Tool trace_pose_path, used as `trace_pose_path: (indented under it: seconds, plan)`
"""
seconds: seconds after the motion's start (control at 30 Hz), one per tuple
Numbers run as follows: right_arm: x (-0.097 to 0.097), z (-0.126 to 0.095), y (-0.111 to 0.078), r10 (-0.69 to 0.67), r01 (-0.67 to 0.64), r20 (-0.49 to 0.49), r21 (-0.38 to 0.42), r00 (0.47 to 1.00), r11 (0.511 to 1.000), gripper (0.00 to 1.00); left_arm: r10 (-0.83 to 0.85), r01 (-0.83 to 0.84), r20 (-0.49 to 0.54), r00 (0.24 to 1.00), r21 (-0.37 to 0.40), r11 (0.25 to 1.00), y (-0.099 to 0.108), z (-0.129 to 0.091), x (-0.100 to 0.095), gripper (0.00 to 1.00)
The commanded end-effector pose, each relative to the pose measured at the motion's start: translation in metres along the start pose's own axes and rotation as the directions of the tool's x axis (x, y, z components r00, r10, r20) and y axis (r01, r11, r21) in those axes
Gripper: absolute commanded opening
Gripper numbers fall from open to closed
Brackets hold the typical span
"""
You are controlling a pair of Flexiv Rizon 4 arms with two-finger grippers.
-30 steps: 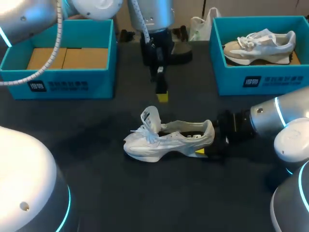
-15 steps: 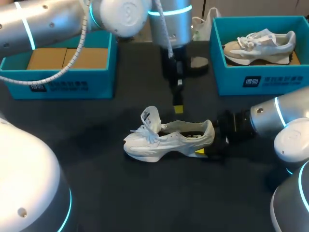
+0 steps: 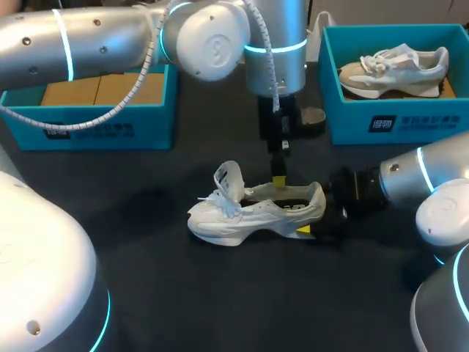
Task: Take the shoe out of the shoebox, open the shoe tongue, remove and reinsert the insole, then place the shoe into the shoebox
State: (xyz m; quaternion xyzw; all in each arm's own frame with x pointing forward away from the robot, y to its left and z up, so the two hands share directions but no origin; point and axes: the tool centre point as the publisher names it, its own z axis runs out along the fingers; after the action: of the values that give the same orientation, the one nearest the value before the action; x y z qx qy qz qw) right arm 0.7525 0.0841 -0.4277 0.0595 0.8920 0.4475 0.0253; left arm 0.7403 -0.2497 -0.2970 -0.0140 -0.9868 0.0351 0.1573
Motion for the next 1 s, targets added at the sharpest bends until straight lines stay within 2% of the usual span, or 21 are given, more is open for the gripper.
trace_pose_path:
  seconds: [0.03,0.8,1.0]
  plan:
    - [-0.002,0.004,-0.003,0.001,-0.001,0.001,0.006,1.000,1.000,0.00,0.001,-0.001,-0.003,1.000,-0.005,1.000,-0.003,0.000,-0.002,0.00]
    - [-0.002,0.004,-0.003,0.001,-0.001,0.001,0.006,1.000,1.000,0.00,0.001,-0.001,-0.003,1.000,-0.005,1.000,-0.003,0.000,-0.002,0.00]
    - [-0.002,0.004,-0.003,0.001,-0.001,0.001,0.006,1.000,1.000,0.00,0.020,-0.019,-0.011,1.000,0.057,0.998,0.002,0.013,-0.007,0.00]
